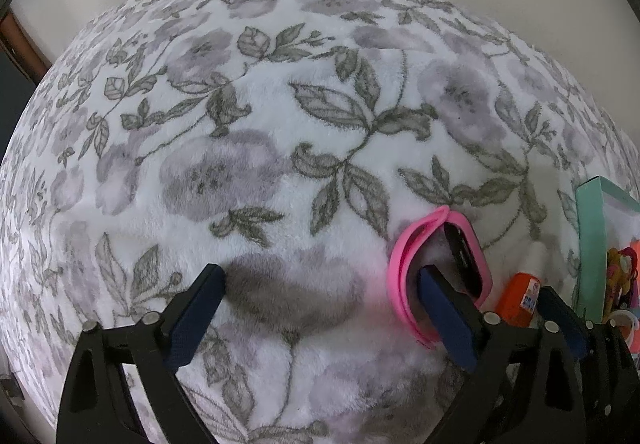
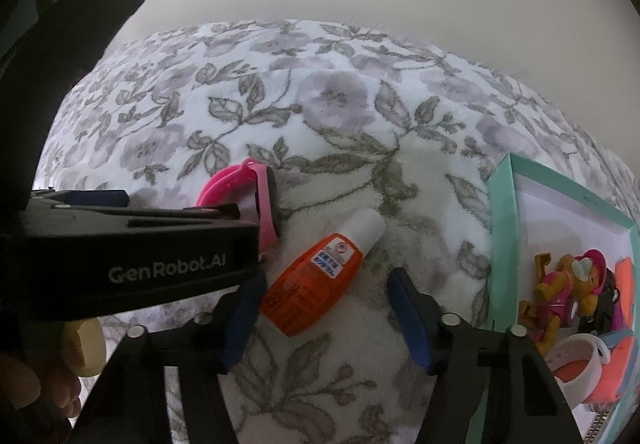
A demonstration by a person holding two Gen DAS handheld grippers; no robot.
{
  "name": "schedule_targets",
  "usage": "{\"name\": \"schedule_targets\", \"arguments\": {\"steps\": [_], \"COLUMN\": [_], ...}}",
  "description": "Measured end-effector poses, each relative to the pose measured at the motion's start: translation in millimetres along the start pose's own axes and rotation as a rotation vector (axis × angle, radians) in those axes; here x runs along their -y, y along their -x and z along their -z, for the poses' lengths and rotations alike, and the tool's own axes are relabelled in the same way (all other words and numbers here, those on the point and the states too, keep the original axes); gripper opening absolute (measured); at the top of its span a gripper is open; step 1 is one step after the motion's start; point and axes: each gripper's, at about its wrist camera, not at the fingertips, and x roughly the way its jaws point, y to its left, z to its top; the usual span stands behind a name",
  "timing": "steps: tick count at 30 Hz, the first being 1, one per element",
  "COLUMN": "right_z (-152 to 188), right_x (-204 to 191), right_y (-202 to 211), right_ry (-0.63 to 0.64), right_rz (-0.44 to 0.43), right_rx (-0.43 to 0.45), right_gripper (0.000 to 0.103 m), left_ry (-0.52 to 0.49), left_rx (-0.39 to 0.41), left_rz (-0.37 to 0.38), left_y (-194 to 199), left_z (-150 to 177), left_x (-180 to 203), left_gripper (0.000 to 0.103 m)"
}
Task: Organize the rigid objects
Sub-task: 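Grasp the orange glue bottle with the right gripper while the left grasps the pink band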
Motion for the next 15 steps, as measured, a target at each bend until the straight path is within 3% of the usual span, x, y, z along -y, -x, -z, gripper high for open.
{"name": "schedule_targets", "arguments": {"steps": [4, 7, 15], "right_z": [-0.7, -1.2, -0.9], "right_x": [4.8, 9.4, 15.9], "right_y": [1.8, 2.7, 2.7], "right_ry": [-0.014, -0.028, -0.051], "right_rz": [0.006, 0.004, -0.021], "right_rx": [0.004, 0.002, -0.001], "right_gripper": [0.046, 0.040, 0.035], "left_ry": [0.000, -0.010, -0.023], "left_rx": [0.014, 0.024, 0.036], "left_rz": [0.002, 0.011, 0.029], "left_y": [6.6, 11.1, 18.1], "left_z": [-3.8, -6.1, -12.7], "left_x": [-1.9, -1.3, 1.9], "left_gripper": [0.081, 0.066, 0.043]}}
